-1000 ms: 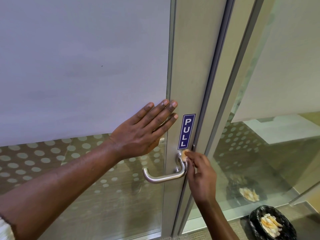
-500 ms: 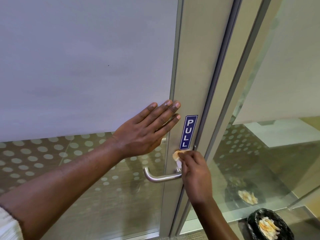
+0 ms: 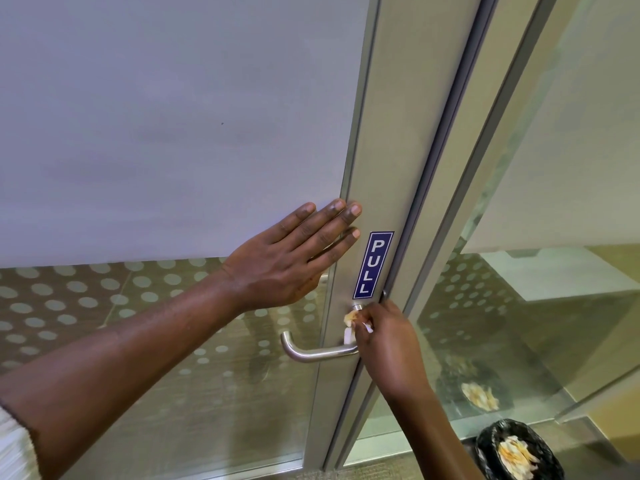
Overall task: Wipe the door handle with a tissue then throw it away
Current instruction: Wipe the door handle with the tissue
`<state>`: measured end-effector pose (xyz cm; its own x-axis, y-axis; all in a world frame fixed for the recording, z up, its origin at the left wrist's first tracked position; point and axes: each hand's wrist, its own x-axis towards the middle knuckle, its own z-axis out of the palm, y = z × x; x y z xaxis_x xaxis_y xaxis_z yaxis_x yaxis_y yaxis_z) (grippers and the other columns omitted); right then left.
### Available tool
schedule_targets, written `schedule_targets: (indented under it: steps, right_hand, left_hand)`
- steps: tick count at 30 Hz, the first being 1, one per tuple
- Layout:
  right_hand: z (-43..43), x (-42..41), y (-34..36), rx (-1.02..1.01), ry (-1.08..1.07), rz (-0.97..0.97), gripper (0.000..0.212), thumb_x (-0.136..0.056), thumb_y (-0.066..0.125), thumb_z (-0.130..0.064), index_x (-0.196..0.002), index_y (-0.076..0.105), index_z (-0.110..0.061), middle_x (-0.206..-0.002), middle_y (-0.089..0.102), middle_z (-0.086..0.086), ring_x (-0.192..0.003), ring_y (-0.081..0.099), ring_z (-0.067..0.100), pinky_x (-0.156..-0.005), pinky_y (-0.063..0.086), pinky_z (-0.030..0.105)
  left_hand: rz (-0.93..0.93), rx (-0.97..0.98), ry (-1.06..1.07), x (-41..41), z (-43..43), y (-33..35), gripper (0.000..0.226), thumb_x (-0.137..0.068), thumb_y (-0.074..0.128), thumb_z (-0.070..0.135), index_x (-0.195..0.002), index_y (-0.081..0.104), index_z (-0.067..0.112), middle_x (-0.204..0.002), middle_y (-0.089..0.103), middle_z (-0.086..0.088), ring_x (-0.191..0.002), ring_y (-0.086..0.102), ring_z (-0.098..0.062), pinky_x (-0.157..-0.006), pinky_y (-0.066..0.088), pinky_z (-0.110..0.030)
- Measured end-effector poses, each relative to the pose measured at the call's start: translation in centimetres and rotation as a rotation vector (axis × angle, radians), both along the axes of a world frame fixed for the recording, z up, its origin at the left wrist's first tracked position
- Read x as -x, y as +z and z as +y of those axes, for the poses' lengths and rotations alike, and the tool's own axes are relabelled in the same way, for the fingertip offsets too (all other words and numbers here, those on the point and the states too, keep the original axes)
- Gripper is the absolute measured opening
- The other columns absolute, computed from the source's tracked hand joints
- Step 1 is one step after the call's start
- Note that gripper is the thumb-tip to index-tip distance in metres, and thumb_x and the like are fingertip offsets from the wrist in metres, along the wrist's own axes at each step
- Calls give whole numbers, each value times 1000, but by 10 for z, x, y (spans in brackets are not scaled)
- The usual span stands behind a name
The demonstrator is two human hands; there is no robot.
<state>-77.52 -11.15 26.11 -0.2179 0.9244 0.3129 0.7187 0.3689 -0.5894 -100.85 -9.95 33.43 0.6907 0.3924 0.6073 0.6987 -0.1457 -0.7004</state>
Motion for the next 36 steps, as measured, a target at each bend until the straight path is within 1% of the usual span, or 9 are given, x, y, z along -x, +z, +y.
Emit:
schedule_targets:
  steps: [3,9,14,20,23,26,30,33,36]
  right_hand:
    - [-14,-3,-4,53,4,-70,10,-92,63,-29,-84,65,-24,-88,58,-5,-70,53,6,-57,34,16]
    - [-2,-3,3,57,-32,97,10,-94,60,-17,-93,70,-20,-97,64,-4,-83,57,10,-65,36,14]
    - [-8,-19,-14,222,-90,174,13,-92,66,-20,-79,66,-22,-69,67,-6,-66,61,7,-57,40,11]
    - [-1,-3,-29,922,-244,1533,19,-94,47,12,-103,64,9,-89,76,20,-67,76,24,-59,63,28]
    - [4,4,-36,1052,-123,1798,34,-84,53,12,-118,57,15,-109,69,29,-76,76,32,-67,64,35]
    - [4,2,-47,1109,-76,1859,44,-80,60,4,-123,57,12,-100,73,29,-79,77,32,-71,64,37]
    - [6,4,-55,1079,-97,1826,27,-91,52,6,-117,60,11,-96,74,26,-76,77,29,-63,64,32]
    - [2,5,-59,912,-253,1664,16,-96,51,9,-100,66,8,-86,76,18,-71,76,23,-62,62,28]
    - [-1,5,-66,655,-450,1525,8,-96,59,3,-95,65,-2,-95,71,14,-77,68,17,-67,58,22]
  left_hand:
    - [1,12,8,0,0,-1,70,-108,49,29,-170,26,4,-177,20,-22,-165,20,-37,-136,8,-49]
    - [7,16,14,-1,-2,1,69,-109,47,29,-169,27,5,-176,21,-22,-164,21,-37,-135,9,-49]
    - [15,36,21,0,-3,2,69,-109,45,31,-170,26,4,-176,20,-23,-164,18,-37,-136,6,-49]
    - [14,31,23,-1,-3,3,67,-109,44,30,-169,29,4,-176,22,-23,-164,22,-37,-135,10,-49]
    - [10,26,23,-2,-4,3,67,-108,46,29,-168,31,4,-175,23,-22,-163,24,-37,-135,12,-50]
    - [14,17,25,-1,-3,3,68,-108,46,29,-169,29,4,-176,22,-23,-164,22,-37,-135,12,-50]
    - [6,5,20,0,-2,2,69,-107,49,28,-169,29,4,-176,22,-22,-164,21,-37,-136,9,-49]
    - [5,2,18,0,-2,0,70,-107,50,29,-169,29,4,-176,21,-22,-164,21,-37,-136,8,-49]
    - [11,11,21,0,-1,0,70,-108,49,30,-169,28,5,-177,17,-22,-165,18,-37,-136,6,-50]
